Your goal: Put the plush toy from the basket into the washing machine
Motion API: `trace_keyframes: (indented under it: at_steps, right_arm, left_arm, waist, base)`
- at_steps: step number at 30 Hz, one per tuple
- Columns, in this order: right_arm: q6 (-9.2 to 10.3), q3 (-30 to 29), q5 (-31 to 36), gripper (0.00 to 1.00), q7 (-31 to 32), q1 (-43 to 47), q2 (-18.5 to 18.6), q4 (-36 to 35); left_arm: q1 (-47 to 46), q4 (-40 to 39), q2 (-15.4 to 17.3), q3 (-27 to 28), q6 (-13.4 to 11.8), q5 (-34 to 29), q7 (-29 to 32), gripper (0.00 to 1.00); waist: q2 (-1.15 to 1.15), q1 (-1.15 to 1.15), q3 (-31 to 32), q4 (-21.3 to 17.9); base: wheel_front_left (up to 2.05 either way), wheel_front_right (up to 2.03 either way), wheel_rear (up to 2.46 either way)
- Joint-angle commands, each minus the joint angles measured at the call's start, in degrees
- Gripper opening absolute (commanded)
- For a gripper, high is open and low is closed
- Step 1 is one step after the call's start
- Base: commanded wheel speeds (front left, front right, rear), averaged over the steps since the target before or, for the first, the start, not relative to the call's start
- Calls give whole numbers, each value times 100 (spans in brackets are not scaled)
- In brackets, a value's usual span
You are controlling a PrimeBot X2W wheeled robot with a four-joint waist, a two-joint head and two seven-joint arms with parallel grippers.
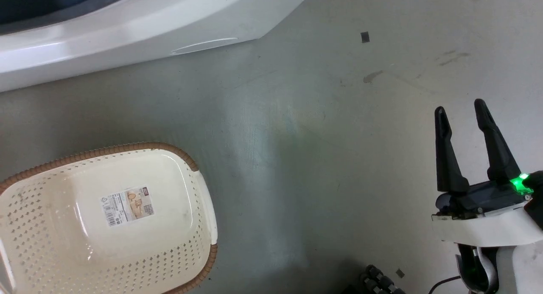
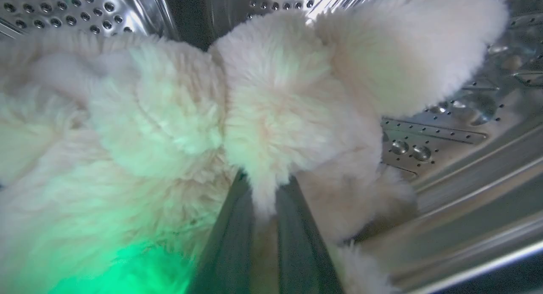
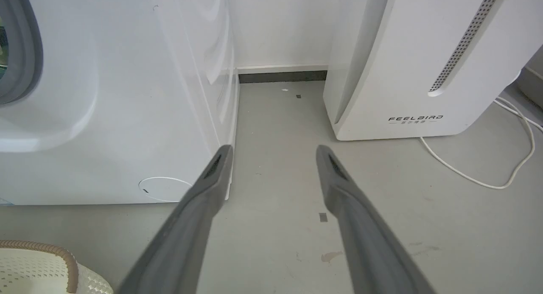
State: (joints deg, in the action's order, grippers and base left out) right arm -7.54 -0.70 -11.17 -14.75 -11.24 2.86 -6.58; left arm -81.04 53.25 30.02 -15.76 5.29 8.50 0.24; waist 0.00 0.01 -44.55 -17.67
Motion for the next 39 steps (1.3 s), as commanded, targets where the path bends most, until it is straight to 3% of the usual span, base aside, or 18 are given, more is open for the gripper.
trace_keyframes:
  at_steps: [1, 2, 3, 9, 14, 20, 24, 29, 39]
  right_arm:
    - [5, -15, -13, 100, -25, -118, 1, 11]
    - [5, -24, 0, 100, -25, -128, 1, 35]
    - [5, -32, 14, 100, -25, -140, 1, 53]
    - [5, -128, 100, 100, -25, -158, 1, 112]
    - [5, -220, 349, 100, -25, -19, 1, 242]
    - [5, -316, 636, 100, -25, 259, 1, 391]
    - [5, -371, 744, 100, -25, 449, 1, 451]
    - [5, -466, 808, 100, -25, 722, 1, 619]
    - [5, -459, 868, 100, -25, 1161, 1, 779]
  left_arm:
    - [-79, 65, -16, -30, 20, -52, -87, 0]
    - [-75, 133, -42, -61, 19, -64, -143, 34]
    - [-70, 199, -63, -92, 3, -82, -199, 100]
    - [124, 532, -221, -194, -45, -83, -565, 100]
    - [742, 853, -510, -203, -54, 89, -1211, 100]
    - [1663, 726, -926, -178, -40, 307, -1501, 100]
    - [2257, 169, -1118, -108, -54, 411, -1519, 100]
    - [3545, -1232, -1313, 32, -120, 458, -1522, 100]
    - [6123, -3232, -1711, 512, -623, 571, -1523, 100]
  waist:
    - [0, -1, 41, 28]
    - [0, -1, 72, 45]
    - [0, -1, 106, 61]
    - [0, -1, 469, 179]
    - [0, -1, 1304, 429]
    - [0, -1, 2292, 765]
    - [0, -1, 2735, 951]
    - [0, -1, 3291, 1225]
    - [0, -1, 4032, 1560]
  base:
    - [0, 0, 0]
    - [0, 0, 0]
    - [0, 0, 0]
    - [0, 0, 0]
    - [0, 0, 0]
    - [0, 0, 0]
    - [0, 0, 0]
    - [0, 0, 0]
    - [0, 0, 0]
